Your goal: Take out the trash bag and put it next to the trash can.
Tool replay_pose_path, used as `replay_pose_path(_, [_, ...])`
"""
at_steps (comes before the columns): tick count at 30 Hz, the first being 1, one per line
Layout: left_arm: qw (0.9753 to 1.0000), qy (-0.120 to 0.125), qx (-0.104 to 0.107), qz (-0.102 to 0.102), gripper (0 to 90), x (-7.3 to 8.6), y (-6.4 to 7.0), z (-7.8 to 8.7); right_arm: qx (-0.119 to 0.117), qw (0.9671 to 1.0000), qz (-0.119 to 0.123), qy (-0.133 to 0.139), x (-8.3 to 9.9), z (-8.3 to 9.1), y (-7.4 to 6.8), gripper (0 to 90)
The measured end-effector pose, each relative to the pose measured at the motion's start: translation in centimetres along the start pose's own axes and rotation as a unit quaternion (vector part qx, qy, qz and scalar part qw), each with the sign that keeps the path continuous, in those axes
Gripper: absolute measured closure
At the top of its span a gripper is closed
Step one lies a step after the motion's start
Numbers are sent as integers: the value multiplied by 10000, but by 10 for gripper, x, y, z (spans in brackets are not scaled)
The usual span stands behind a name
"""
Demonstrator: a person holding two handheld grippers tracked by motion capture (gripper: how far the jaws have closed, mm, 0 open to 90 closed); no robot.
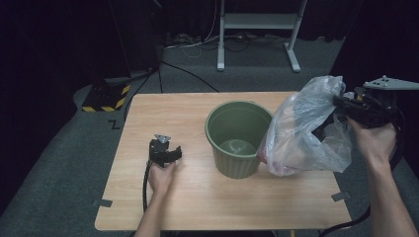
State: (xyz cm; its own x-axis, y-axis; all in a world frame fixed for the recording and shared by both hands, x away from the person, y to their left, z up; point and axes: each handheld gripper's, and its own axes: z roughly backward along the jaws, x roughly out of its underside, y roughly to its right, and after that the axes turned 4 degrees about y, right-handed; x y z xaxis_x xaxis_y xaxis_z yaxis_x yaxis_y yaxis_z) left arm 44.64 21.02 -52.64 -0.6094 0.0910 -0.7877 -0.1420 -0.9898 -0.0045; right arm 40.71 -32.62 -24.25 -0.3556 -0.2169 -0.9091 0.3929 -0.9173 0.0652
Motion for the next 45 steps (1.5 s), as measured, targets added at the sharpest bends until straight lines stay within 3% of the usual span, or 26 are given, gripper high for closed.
replay_pose_path(5, [10000,-2,-3,3,284,0,0,0,145,9999,-54,-33,6,8,14,899])
replay_pose_path(10, [10000,-2,-9,7,283,0,0,0,461,9988,124,-144,9,14,22,899])
replay_pose_path(16, [10000,-1,-15,6,283,0,0,0,613,9977,178,-213,14,12,26,899])
replay_pose_path(28, [10000,-4,-17,8,282,0,0,0,119,9988,89,-470,43,-40,9,899])
replay_pose_path(39, [10000,1,-17,6,283,0,0,0,-29,9989,96,-467,56,-80,-2,899])
replay_pose_path(45, [10000,-2,-18,5,283,0,0,0,-191,9989,-62,-423,59,-100,-7,898])
